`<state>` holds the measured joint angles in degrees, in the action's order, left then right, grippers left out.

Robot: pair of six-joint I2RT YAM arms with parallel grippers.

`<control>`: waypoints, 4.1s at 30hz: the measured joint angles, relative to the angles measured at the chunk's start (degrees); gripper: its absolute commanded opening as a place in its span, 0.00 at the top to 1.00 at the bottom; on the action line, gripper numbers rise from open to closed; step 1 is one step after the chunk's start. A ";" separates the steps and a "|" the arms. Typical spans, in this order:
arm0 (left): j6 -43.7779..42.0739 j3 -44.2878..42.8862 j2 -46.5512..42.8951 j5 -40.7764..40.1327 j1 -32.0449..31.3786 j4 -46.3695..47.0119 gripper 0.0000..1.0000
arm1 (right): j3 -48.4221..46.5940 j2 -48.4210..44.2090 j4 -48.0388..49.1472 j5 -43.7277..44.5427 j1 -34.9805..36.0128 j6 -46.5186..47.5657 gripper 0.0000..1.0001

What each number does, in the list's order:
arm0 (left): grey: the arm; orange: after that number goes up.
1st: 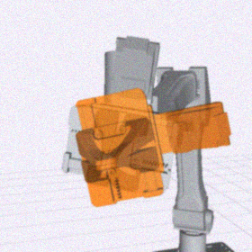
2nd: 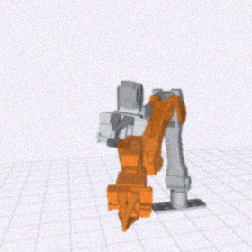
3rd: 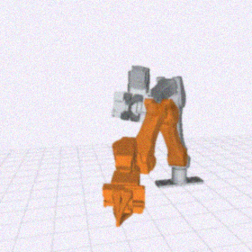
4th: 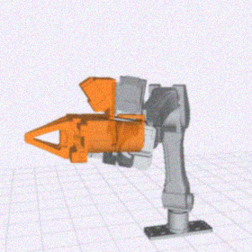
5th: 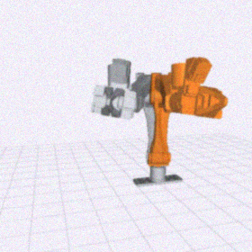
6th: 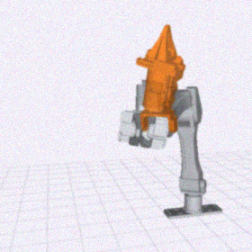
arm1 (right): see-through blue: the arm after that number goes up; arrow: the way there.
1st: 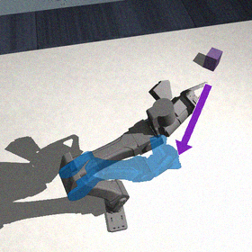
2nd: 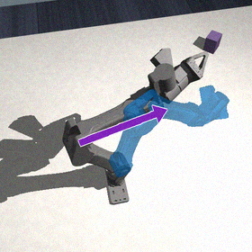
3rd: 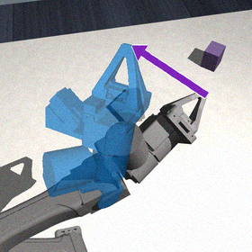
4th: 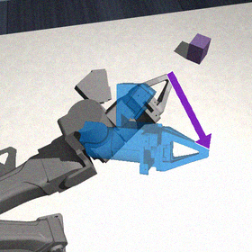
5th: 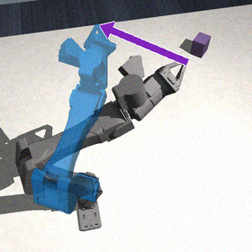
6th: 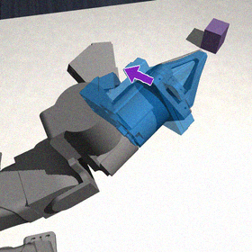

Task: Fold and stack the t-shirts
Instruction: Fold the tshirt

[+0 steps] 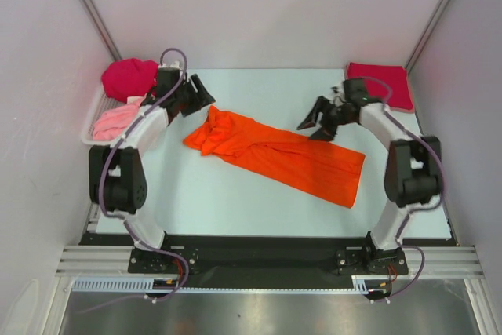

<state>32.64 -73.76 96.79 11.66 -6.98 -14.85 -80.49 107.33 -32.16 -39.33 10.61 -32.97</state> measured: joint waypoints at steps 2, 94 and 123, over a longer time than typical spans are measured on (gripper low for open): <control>-2.91 -6.08 5.25 0.17 0.17 -0.28 0.31 | 5.31 -7.15 -1.03 2.14 -4.72 0.83 0.34; 1.29 -28.13 38.34 12.87 6.97 5.01 1.00 | 8.70 4.52 -5.40 14.69 -32.57 11.37 1.00; -8.76 -2.67 2.27 2.03 7.52 -4.55 0.38 | 4.13 -15.17 -14.21 23.67 -21.16 13.22 0.37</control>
<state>23.88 -76.42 99.07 13.69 0.54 -19.40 -76.36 92.16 -46.37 -15.66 -10.55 -19.75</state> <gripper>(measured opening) 0.570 0.642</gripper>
